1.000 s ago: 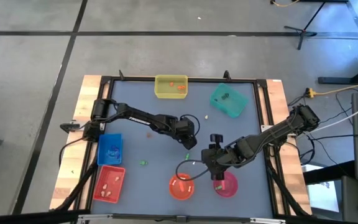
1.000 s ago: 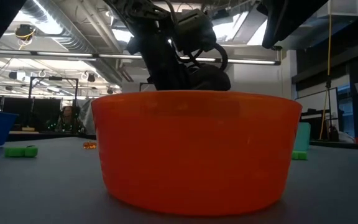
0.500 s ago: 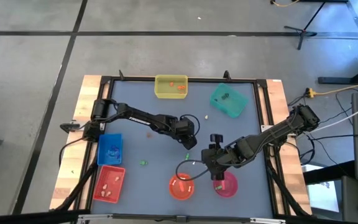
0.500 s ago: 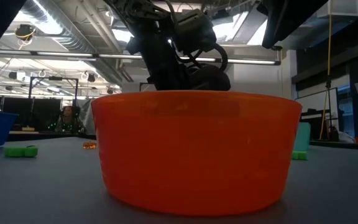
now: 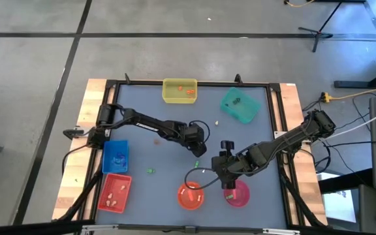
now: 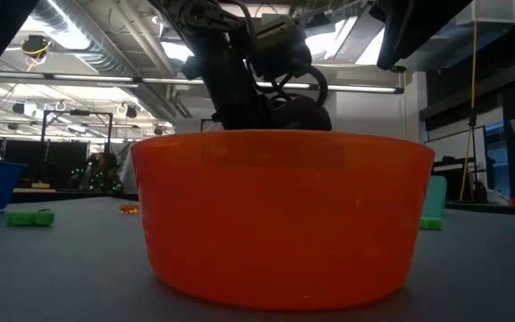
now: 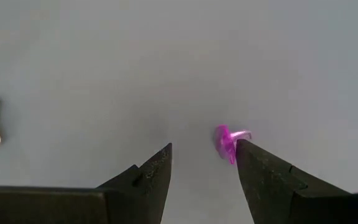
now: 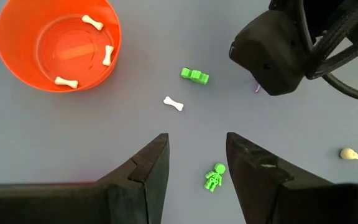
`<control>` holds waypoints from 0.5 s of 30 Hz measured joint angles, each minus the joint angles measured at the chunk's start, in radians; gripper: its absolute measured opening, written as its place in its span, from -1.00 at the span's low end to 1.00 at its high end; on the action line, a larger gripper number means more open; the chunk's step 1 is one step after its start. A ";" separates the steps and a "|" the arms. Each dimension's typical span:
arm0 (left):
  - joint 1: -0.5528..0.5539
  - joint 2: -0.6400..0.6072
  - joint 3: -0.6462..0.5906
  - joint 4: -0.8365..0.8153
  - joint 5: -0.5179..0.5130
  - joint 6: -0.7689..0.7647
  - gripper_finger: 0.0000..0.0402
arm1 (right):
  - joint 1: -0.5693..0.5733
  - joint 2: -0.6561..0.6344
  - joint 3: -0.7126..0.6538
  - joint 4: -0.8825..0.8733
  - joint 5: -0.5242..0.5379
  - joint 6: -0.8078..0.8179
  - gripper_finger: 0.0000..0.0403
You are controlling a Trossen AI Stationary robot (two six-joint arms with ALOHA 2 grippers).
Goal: Sort Halloween decoration
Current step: Put the purple witch hat toy into the blue bin
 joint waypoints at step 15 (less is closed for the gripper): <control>0.001 0.016 0.001 -0.023 -0.014 0.001 -0.19 | 0.000 0.000 0.000 -0.001 0.000 0.000 -0.21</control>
